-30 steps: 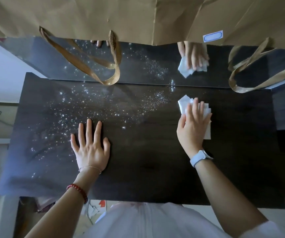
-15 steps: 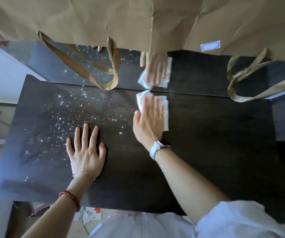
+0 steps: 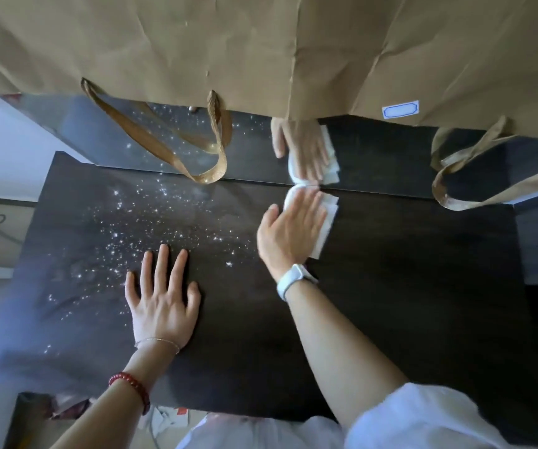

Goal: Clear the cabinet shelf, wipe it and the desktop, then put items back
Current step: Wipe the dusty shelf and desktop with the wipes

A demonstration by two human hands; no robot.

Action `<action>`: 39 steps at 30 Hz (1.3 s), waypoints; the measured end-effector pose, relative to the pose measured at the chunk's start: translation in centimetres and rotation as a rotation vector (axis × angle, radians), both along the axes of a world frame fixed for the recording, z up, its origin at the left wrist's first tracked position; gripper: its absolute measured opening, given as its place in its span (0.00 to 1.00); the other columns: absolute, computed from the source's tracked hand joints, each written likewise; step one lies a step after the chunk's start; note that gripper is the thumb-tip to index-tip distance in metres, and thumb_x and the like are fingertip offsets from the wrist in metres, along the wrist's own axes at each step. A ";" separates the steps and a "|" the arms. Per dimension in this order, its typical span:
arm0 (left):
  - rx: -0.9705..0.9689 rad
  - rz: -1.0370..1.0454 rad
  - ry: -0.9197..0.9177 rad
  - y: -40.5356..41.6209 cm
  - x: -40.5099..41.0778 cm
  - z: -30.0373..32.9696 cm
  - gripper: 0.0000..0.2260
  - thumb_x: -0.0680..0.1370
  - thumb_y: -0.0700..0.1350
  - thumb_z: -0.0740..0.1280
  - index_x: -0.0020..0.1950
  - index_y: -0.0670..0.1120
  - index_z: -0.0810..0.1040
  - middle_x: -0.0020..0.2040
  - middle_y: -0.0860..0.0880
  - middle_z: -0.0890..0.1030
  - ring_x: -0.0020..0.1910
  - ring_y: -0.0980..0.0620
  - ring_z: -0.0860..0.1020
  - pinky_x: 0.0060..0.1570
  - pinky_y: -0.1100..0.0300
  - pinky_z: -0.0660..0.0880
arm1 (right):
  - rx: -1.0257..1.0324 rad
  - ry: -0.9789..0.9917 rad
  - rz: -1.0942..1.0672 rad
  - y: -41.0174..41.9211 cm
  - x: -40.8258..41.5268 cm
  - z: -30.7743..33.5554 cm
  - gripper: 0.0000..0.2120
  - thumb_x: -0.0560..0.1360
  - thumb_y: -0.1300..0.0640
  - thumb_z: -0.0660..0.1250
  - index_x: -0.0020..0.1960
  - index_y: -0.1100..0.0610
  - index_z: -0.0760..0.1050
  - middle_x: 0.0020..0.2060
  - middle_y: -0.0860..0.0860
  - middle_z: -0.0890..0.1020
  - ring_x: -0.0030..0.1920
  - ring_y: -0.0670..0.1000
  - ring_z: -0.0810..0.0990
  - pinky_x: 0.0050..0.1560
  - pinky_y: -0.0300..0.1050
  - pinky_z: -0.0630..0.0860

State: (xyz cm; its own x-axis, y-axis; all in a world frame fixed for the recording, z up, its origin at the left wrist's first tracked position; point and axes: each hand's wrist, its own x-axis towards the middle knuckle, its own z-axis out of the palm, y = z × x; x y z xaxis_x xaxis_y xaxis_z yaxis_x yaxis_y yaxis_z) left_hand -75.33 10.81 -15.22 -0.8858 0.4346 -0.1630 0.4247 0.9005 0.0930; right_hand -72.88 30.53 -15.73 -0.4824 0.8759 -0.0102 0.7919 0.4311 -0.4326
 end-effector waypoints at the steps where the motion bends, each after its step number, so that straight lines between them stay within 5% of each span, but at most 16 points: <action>1: -0.002 0.001 0.000 0.0 0.0 0.0 0.27 0.73 0.56 0.48 0.71 0.51 0.63 0.74 0.46 0.60 0.74 0.44 0.55 0.71 0.42 0.48 | 0.006 -0.010 0.152 -1.5 -0.5 0.2 0.28 0.74 0.51 0.51 0.70 0.63 0.62 0.70 0.62 0.65 0.72 0.58 0.59 0.72 0.56 0.51; 4: -0.001 -0.006 0.005 -0.1 -0.2 0.1 0.27 0.73 0.56 0.48 0.71 0.52 0.62 0.74 0.46 0.60 0.74 0.45 0.54 0.71 0.42 0.48 | 0.091 -0.046 0.409 0.4 1.6 -0.1 0.25 0.75 0.53 0.48 0.68 0.61 0.67 0.68 0.59 0.69 0.69 0.59 0.65 0.71 0.56 0.55; 8: 0.004 -0.008 0.003 -0.1 0.0 0.0 0.27 0.73 0.56 0.48 0.72 0.52 0.62 0.74 0.46 0.60 0.74 0.44 0.54 0.71 0.42 0.48 | 0.213 -0.047 0.064 8.0 8.3 -0.1 0.20 0.75 0.56 0.51 0.62 0.63 0.70 0.59 0.63 0.72 0.58 0.64 0.69 0.59 0.58 0.68; 12: 0.009 -0.006 0.000 0.1 0.1 0.1 0.27 0.73 0.56 0.48 0.72 0.51 0.62 0.74 0.45 0.61 0.74 0.44 0.55 0.71 0.42 0.48 | 0.146 -0.021 -0.217 8.3 7.2 0.5 0.22 0.75 0.54 0.50 0.61 0.65 0.71 0.58 0.64 0.74 0.59 0.65 0.71 0.63 0.60 0.63; 15: 0.006 -0.008 -0.006 0.0 0.0 0.1 0.27 0.73 0.56 0.48 0.72 0.51 0.62 0.74 0.46 0.61 0.73 0.44 0.55 0.70 0.42 0.48 | 0.155 0.023 0.122 0.1 2.7 0.0 0.25 0.76 0.51 0.50 0.67 0.61 0.67 0.67 0.60 0.70 0.68 0.61 0.68 0.68 0.56 0.52; 18: 0.015 -0.017 -0.012 -0.4 -0.2 -0.1 0.27 0.74 0.55 0.48 0.72 0.51 0.62 0.74 0.45 0.61 0.73 0.44 0.55 0.70 0.42 0.49 | 0.114 0.005 0.741 -7.9 2.9 0.1 0.24 0.76 0.49 0.51 0.69 0.58 0.67 0.70 0.54 0.68 0.71 0.55 0.64 0.70 0.54 0.55; 20: 0.023 -0.021 -0.008 -0.4 -0.3 -0.1 0.26 0.74 0.55 0.47 0.72 0.52 0.62 0.74 0.46 0.60 0.74 0.45 0.55 0.70 0.42 0.48 | 0.119 -0.007 0.964 -5.9 4.1 0.1 0.24 0.77 0.50 0.51 0.69 0.58 0.67 0.70 0.53 0.69 0.71 0.54 0.64 0.70 0.54 0.56; 26: 0.037 -0.035 -0.002 -0.3 -0.1 -0.1 0.25 0.75 0.54 0.48 0.71 0.53 0.62 0.74 0.46 0.62 0.73 0.44 0.56 0.69 0.44 0.46 | 0.129 -0.154 0.392 3.3 4.4 -0.6 0.29 0.76 0.49 0.43 0.73 0.58 0.59 0.73 0.55 0.62 0.73 0.55 0.59 0.72 0.55 0.52; 28: 0.084 -0.023 -0.033 -0.3 -0.4 0.1 0.26 0.74 0.54 0.46 0.72 0.53 0.62 0.74 0.48 0.61 0.74 0.46 0.55 0.70 0.46 0.44 | 0.138 -0.075 0.531 -2.5 5.0 -0.3 0.26 0.75 0.51 0.49 0.71 0.59 0.63 0.71 0.55 0.65 0.72 0.55 0.61 0.70 0.56 0.55; 30: 0.235 0.015 -0.097 -0.7 -0.9 0.8 0.27 0.73 0.53 0.44 0.71 0.51 0.64 0.74 0.48 0.61 0.74 0.48 0.55 0.71 0.48 0.45 | 0.167 -0.037 0.908 -9.0 7.6 0.0 0.25 0.75 0.51 0.54 0.70 0.58 0.64 0.70 0.54 0.67 0.72 0.54 0.61 0.70 0.55 0.54; 33: 0.358 -0.027 -0.107 -2.8 -2.0 2.0 0.26 0.74 0.50 0.45 0.69 0.44 0.68 0.71 0.45 0.66 0.72 0.46 0.60 0.71 0.46 0.50 | 0.185 -0.120 1.238 -10.3 9.8 0.4 0.24 0.78 0.49 0.50 0.72 0.55 0.61 0.72 0.51 0.64 0.73 0.52 0.58 0.71 0.53 0.52; 35: 0.304 -0.079 -0.040 -5.1 -2.9 2.1 0.24 0.75 0.48 0.48 0.66 0.43 0.70 0.70 0.43 0.69 0.71 0.43 0.62 0.70 0.43 0.52 | 0.227 -0.117 1.106 -7.1 7.8 -0.1 0.23 0.79 0.51 0.47 0.71 0.57 0.63 0.70 0.53 0.68 0.71 0.54 0.62 0.69 0.55 0.54; 39: 0.234 -0.045 -0.001 -9.3 -4.4 1.7 0.23 0.74 0.49 0.50 0.66 0.44 0.70 0.70 0.43 0.68 0.72 0.42 0.61 0.69 0.40 0.50 | 0.174 -0.140 0.467 -3.8 2.6 0.2 0.26 0.76 0.50 0.47 0.72 0.59 0.61 0.71 0.55 0.66 0.71 0.57 0.63 0.70 0.58 0.54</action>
State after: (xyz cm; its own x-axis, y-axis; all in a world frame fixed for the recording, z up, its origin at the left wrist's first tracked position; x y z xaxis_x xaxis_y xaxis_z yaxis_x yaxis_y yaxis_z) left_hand -79.73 1.52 -13.49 -0.8647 0.4994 -0.0541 0.4635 0.8347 0.2973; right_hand -70.24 26.69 -15.51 -0.8270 0.5617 0.0236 0.5428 0.8087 -0.2266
